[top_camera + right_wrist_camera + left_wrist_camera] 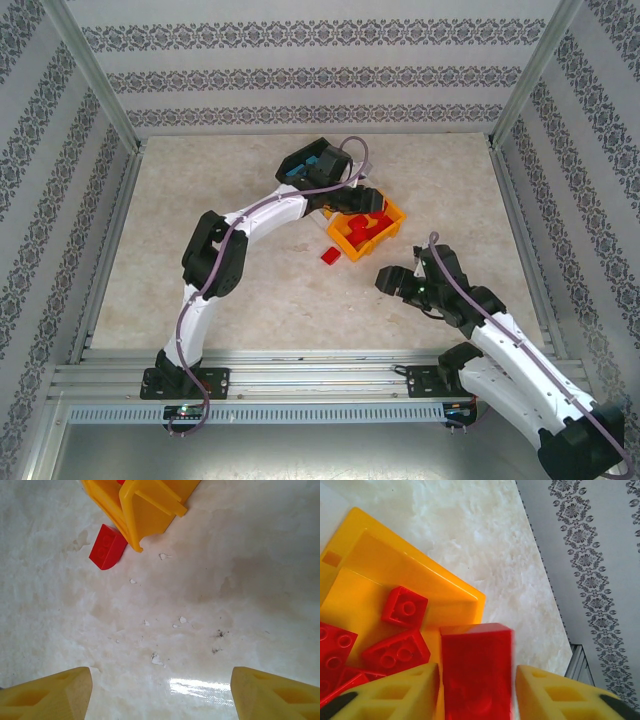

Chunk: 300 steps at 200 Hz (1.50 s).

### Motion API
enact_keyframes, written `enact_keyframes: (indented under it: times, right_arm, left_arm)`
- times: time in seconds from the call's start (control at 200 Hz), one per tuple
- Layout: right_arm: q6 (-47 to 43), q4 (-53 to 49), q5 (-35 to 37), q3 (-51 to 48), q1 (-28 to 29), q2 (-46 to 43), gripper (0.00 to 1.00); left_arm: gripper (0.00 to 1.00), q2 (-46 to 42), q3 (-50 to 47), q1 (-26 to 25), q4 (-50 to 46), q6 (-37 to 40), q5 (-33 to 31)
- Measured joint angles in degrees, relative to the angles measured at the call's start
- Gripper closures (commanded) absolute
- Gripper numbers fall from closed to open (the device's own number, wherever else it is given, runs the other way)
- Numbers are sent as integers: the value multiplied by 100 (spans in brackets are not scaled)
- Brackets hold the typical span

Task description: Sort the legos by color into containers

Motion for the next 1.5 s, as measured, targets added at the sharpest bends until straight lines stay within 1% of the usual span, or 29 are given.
enact_keyframes:
  times: [0.04, 0.145, 0.555, 0.739, 0.934, 1.124, 1.284, 1.349, 1.499]
  right_arm:
    - [0, -37, 0, 0, 0, -35, 26]
    - [17, -87, 2, 0, 0, -59, 26]
    - [146, -39, -2, 0, 0, 153, 25]
    - [197, -90, -4, 0, 0, 28, 25]
    - [295, -223, -7, 0, 2, -22, 25]
    - [533, -352, -11, 20, 59, -181, 26]
    - [756, -501, 39, 264, 407, -210, 26]
    - [826, -601, 140, 457, 597, -157, 26]
    - [905, -669, 319, 927, 903, 229, 25]
  left_arm:
    - [44, 15, 31, 0, -26, 11, -2]
    - [40, 15, 72, 0, -133, 61, -2]
    - [39, -4, 50, 0, -262, 269, -9]
    - [38, -350, -304, 0, -260, 378, -92]
    - [37, -1467, -1331, 0, -232, 671, -339]
    - [35, -2938, -2964, 0, -142, 962, -763]
    - [32, -4100, -4485, 0, -46, 1016, -1143]
    - [30, -4586, -5027, 0, -39, 1008, -1270]
    - [25, -5786, -5858, 0, -109, 966, -1600]
